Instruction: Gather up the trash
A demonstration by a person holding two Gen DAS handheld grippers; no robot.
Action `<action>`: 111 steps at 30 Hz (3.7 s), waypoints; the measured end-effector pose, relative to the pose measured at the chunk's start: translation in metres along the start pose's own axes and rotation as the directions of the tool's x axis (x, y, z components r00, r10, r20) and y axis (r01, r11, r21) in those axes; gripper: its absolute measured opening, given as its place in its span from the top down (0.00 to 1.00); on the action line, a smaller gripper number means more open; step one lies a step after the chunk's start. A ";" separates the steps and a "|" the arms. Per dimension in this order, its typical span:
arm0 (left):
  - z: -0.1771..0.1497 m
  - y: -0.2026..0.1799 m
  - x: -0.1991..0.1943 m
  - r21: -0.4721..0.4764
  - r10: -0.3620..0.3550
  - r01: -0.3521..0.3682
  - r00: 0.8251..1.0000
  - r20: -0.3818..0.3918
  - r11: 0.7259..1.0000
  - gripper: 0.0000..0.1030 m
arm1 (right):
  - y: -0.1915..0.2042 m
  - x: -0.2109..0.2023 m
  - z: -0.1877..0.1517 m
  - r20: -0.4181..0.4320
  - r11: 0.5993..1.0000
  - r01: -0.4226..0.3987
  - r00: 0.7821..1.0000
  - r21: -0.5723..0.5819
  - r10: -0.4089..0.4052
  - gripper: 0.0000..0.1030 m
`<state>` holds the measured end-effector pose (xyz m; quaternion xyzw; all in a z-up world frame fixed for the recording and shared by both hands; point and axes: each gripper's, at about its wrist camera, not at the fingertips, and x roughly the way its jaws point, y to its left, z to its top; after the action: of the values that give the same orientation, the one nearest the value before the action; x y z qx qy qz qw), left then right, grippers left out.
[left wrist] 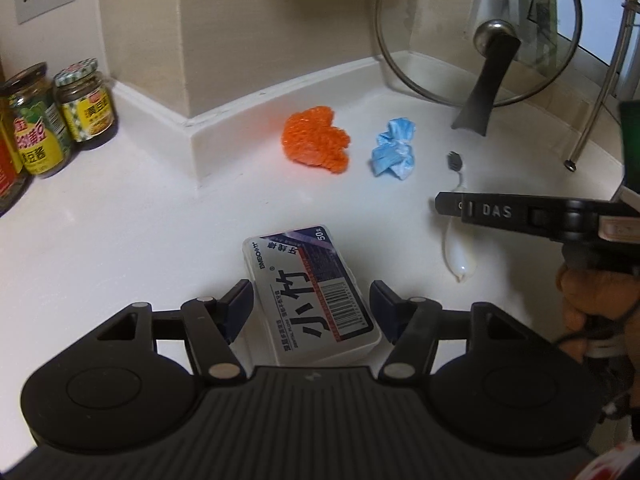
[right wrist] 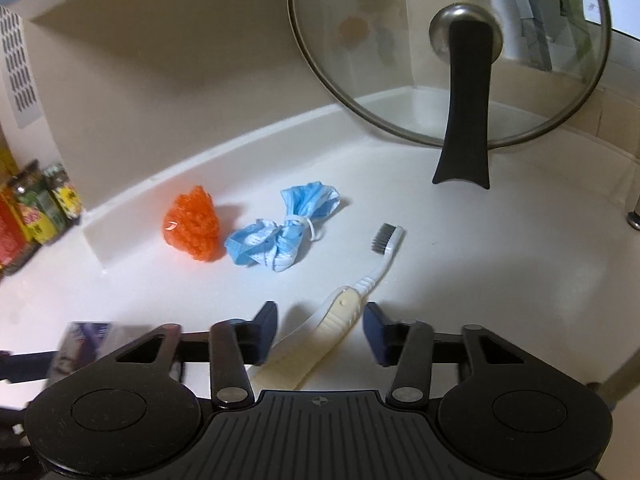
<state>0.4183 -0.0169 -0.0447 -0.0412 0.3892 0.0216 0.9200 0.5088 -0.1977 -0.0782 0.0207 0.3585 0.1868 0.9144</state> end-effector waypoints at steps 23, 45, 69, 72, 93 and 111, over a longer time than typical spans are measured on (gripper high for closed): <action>0.003 -0.006 0.009 0.052 0.016 -0.017 1.000 0.026 0.998 0.43 | -0.002 -0.025 -0.015 0.013 1.000 0.029 0.999 -0.010 -0.029 0.80; -0.009 -0.017 0.000 0.033 0.038 -0.039 0.999 0.021 0.999 0.44 | -0.006 -0.063 -0.025 0.046 1.000 0.020 0.999 -0.010 -0.020 0.80; -0.086 0.032 -0.133 0.007 -0.069 0.069 0.995 0.076 0.998 0.44 | 0.091 -0.172 -0.089 0.049 0.986 -0.162 0.986 0.027 0.161 0.80; -0.104 0.041 -0.151 -0.006 -0.082 0.083 0.994 0.072 0.997 0.44 | 0.107 -0.189 -0.102 0.047 0.984 -0.178 0.983 0.015 0.177 0.80; -0.217 0.076 -0.192 -0.053 -0.098 0.097 0.995 -0.027 0.994 0.44 | 0.163 -0.231 -0.206 -0.065 0.978 -0.206 0.977 -0.042 0.203 0.80; -0.276 0.074 -0.140 -0.147 -0.043 0.020 0.987 -0.156 0.989 0.44 | 0.144 -0.177 -0.269 -0.200 0.957 -0.248 0.956 -0.151 0.216 0.80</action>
<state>0.1182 0.0301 -0.1404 -0.1158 0.4578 0.0318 0.8809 0.1640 -0.1526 -0.1380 -0.0347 0.4177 0.3252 0.8477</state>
